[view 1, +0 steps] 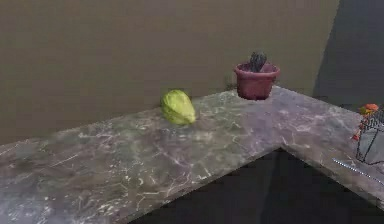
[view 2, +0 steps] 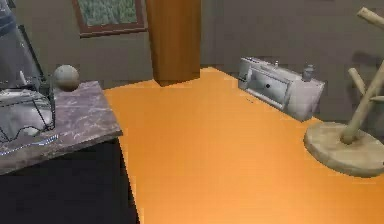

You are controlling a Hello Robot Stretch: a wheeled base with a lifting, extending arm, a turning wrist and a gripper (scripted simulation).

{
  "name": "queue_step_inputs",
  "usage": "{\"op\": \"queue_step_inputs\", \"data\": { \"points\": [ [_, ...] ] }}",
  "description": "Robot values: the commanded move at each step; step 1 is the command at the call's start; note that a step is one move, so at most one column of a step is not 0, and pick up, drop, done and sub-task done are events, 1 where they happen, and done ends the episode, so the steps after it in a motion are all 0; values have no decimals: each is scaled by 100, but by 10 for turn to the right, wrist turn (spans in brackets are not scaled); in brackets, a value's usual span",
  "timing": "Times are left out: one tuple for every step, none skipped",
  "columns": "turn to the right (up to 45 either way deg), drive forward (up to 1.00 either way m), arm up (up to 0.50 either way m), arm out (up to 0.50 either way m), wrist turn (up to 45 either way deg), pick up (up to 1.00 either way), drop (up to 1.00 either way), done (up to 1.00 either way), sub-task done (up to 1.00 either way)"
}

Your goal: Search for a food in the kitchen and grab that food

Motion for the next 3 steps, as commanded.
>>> {"op": "queue_step_inputs", "data": {
  "points": [
    [-450,0,0,0,0,0,0,0,0],
    [-420,0,0,0,0,0,0,0,0],
    [0,0,50,0,0,0,0,0,0]
  ]
}}
